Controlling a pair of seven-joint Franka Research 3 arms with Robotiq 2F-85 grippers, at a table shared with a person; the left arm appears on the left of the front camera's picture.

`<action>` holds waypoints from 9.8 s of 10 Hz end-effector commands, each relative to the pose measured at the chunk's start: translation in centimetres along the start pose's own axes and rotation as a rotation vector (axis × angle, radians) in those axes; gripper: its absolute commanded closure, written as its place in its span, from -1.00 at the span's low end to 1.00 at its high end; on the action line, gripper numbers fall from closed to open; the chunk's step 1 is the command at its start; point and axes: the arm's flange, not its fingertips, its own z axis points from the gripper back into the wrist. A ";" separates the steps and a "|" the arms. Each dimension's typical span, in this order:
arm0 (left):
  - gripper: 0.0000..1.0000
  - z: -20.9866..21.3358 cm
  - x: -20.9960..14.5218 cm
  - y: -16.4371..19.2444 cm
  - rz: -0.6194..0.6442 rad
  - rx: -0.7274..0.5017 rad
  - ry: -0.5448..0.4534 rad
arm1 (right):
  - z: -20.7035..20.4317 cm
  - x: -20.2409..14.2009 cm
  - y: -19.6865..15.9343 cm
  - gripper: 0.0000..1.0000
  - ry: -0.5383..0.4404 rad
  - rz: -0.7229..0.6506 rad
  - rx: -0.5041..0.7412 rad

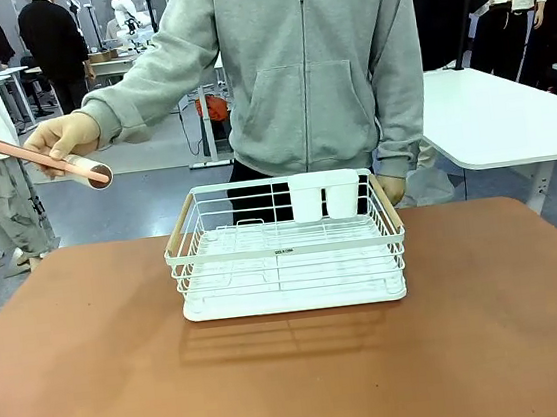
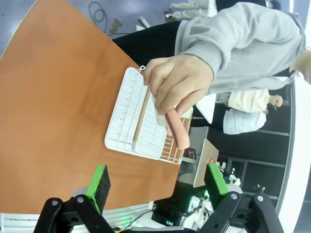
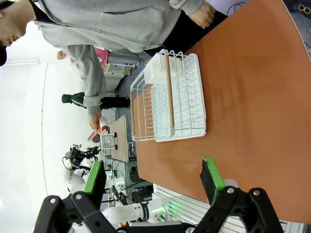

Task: Clean the table.
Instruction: Pick up the Lint Roller when the human hands it over, then clean the table with the Lint Roller when the human lifts the Dish drying rack.

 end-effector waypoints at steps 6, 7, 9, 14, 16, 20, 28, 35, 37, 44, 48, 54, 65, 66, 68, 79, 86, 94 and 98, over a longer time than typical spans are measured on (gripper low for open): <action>-1.00 -4.9 -2.5 -4.6 0.175 0.109 -0.119 | 0.2 0.0 0.2 -1.00 -0.003 0.010 0.017; -1.00 -5.7 -3.2 -4.8 0.201 0.103 -0.117 | 0.2 0.0 0.2 -1.00 -0.003 0.010 0.017; -1.00 -7.6 -4.5 -5.1 0.211 0.120 -0.142 | 0.2 0.0 0.2 -1.00 -0.003 0.010 0.017; -1.00 -10.6 -6.5 -4.8 0.287 0.142 -0.185 | 0.2 0.0 0.2 -1.00 -0.003 0.010 0.017; -1.00 -11.1 -6.8 -4.4 0.290 0.158 -0.180 | 0.2 0.0 0.2 -1.00 -0.003 0.010 0.017; -1.00 -11.6 -6.5 -3.8 0.284 0.147 -0.201 | 0.2 0.0 0.2 -1.00 -0.003 0.010 0.017; 0.71 -12.2 -6.2 -3.7 0.294 0.126 -0.212 | 0.2 0.0 0.2 -1.00 -0.003 0.010 0.017; 1.00 -11.9 -6.9 -3.9 0.245 0.124 -0.189 | 0.2 0.0 0.2 -1.00 -0.003 0.010 0.017; 1.00 -11.9 -6.2 -4.0 0.287 0.145 -0.187 | 0.2 0.0 0.2 -1.00 -0.003 0.010 0.017; 1.00 -11.9 -6.2 -4.0 0.287 0.145 -0.187 | 0.2 0.0 0.2 -1.00 -0.003 0.010 0.017; 1.00 -11.9 -6.2 -4.0 0.287 0.145 -0.187 | 0.2 0.0 0.2 -1.00 -0.003 0.010 0.017; 1.00 -11.9 -6.2 -4.0 0.287 0.145 -0.187 | 0.2 0.0 0.2 -1.00 -0.003 0.010 0.017; 1.00 -11.9 -6.2 -4.0 0.287 0.145 -0.187 | 0.2 0.0 0.2 -1.00 -0.003 0.010 0.017; 1.00 -11.9 -6.2 -4.0 0.287 0.145 -0.187 | 0.2 0.0 0.2 -1.00 -0.003 0.010 0.017; 1.00 -11.9 -6.2 -4.0 0.287 0.145 -0.187 | 0.2 0.0 0.2 -1.00 -0.003 0.010 0.017; 0.57 -11.5 -6.1 -4.1 0.228 0.147 -0.103 | 0.2 0.0 0.2 -1.00 -0.003 0.010 0.017; 0.57 -13.1 0.1 -4.5 -0.469 0.050 0.483 | 0.2 0.0 0.2 -1.00 -0.003 0.010 0.017; 0.57 -16.6 0.3 -4.1 -0.544 0.082 0.518 | 0.2 0.0 0.2 -1.00 -0.003 0.010 0.017; 0.57 -19.7 2.4 -2.8 -0.520 0.116 0.563 | 0.2 0.0 0.2 -1.00 -0.003 0.010 0.017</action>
